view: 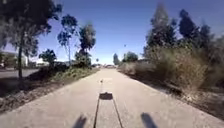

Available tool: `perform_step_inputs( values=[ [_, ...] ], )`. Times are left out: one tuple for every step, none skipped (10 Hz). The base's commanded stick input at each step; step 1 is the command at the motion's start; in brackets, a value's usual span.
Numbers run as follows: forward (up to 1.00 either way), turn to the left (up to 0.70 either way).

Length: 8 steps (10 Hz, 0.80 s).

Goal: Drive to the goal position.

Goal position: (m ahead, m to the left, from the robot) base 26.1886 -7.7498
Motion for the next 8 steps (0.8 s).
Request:
perform_step_inputs(
  values=[
    [0.98,0.0],
    [0.98,0.0],
    [0.98,0.0],
    [0.98,0.0],
    [0.98,0.0],
    [0.98,0.0],
    [0.98,0.0],
    [0.98,0.0]
  ],
)
